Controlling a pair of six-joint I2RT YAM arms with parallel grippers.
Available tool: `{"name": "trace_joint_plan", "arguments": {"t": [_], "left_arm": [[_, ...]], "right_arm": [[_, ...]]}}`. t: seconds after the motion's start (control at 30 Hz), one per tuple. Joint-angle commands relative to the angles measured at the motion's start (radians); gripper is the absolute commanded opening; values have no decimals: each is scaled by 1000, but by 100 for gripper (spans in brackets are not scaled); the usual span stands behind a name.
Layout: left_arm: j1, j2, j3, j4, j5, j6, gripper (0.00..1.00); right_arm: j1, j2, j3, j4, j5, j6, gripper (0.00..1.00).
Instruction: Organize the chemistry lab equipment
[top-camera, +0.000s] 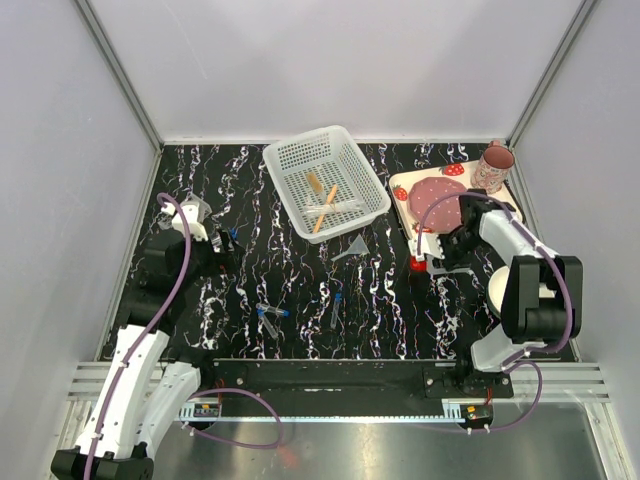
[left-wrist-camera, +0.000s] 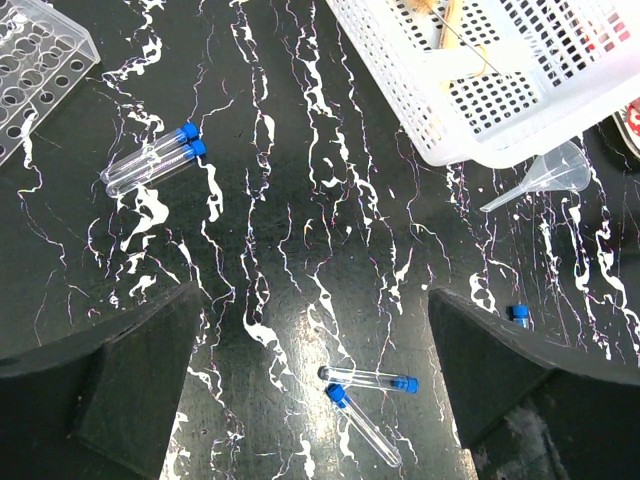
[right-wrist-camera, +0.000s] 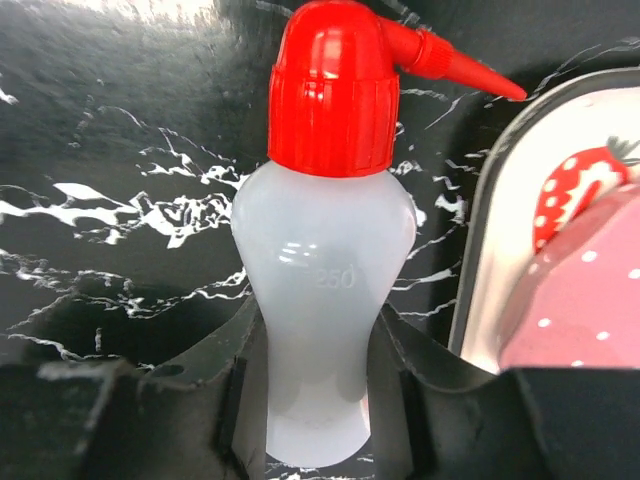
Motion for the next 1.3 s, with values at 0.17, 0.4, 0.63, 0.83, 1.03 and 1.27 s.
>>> {"name": "trace_joint_plan", "arguments": {"t": [0.17,0.4,0.63,0.83,1.03,1.27], "left_arm": [[1,4,6,51,12,19,99],[1,7,4,52,17,20,99],[1,14,6,52,17,20,99],[1,33,7,54,32,20,99],[1,37,8,52,50,20,99],[1,42,11,57,85,24,99]], "right_arm": [[157,-180,270,-208,-230,531,30],[252,-8,623,-186,-428,1012,30],[286,133,812,41,-520,1397,30],[297,264,910,196,-473,1644,31],[304,415,978,241,-399,1713,32],[313,524,999,243,-352,1720,39]]}}
